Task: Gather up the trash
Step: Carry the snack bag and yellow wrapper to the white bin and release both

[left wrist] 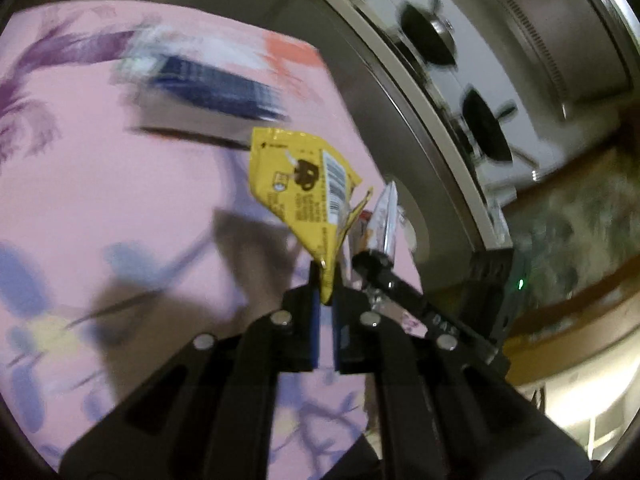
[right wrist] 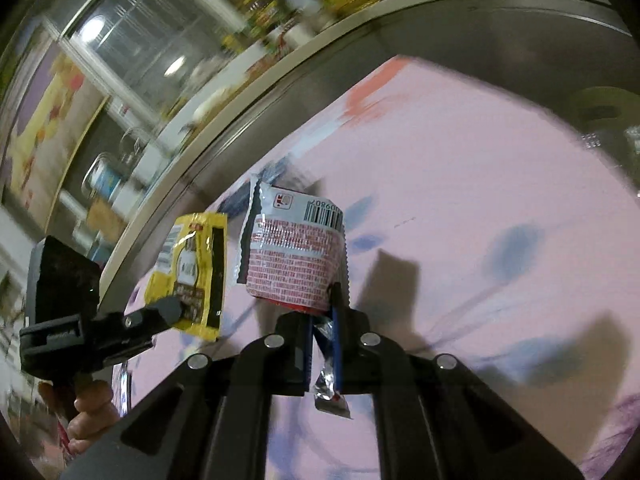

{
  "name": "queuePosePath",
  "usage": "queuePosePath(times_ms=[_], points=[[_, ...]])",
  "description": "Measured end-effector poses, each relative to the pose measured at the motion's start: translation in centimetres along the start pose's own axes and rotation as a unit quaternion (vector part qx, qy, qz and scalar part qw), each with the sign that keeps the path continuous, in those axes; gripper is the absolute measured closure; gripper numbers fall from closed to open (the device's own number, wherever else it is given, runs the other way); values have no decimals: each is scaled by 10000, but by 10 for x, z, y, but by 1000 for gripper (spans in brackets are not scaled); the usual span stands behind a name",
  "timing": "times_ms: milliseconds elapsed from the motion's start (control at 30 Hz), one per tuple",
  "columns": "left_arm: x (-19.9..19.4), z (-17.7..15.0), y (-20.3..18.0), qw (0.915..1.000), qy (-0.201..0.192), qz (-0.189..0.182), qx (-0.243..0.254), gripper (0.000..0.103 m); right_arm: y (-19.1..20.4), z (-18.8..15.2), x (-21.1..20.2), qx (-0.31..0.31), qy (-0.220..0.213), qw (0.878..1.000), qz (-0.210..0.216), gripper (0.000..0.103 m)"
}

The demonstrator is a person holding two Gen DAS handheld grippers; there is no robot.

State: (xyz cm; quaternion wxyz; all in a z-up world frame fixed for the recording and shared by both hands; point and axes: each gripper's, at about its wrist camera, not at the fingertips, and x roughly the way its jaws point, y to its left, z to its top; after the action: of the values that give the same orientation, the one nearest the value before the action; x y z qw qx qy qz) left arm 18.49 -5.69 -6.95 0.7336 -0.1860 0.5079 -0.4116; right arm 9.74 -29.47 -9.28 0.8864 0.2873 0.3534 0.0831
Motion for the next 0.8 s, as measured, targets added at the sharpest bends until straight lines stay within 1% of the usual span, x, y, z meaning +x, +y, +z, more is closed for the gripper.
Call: queuePosePath(times_ms=[100,133,200,300,400,467,500,533,567,600,633,733,800], points=[[52,15,-56,9976,379,-20,571,99,-47,19,-37,269,-389,9986,-257,98],[66,18,-70,9964,471,-25,700,99,-65,26,-51,361,-523,9973,-365,98],[106,26,-107,9919,750,-66,1026,99,-105,41,-79,554,-813,9930,-658,98],[169,36,-149,9844,1136,-87,1340,99,-156,58,-101,846,-927,9877,-931,98],[232,44,-179,9776,1464,-13,1515,99,-196,73,-105,1056,-861,9843,-1125,97],[264,48,-189,9740,1612,96,1586,99,-222,80,-105,1231,-769,9815,-1251,90],[279,52,-193,9728,1659,157,1608,99,-232,83,-103,1281,-741,9807,-1278,76],[295,56,-195,9713,1703,261,1639,97,-237,85,-102,1292,-726,9803,-1308,59],[302,57,-193,9703,1724,345,1662,84,-241,87,-101,1295,-748,9790,-1387,52],[312,60,-193,9691,1753,464,1670,79,-245,88,-102,1283,-808,9770,-1500,47],[319,62,-192,9687,1756,557,1663,72,-247,88,-102,1228,-863,9761,-1574,47],[334,67,-188,9673,1807,649,1659,72,-250,87,-104,1184,-933,9772,-1497,47],[339,68,-183,9655,1889,777,1613,72,-254,87,-105,1219,-966,9771,-1449,46]])
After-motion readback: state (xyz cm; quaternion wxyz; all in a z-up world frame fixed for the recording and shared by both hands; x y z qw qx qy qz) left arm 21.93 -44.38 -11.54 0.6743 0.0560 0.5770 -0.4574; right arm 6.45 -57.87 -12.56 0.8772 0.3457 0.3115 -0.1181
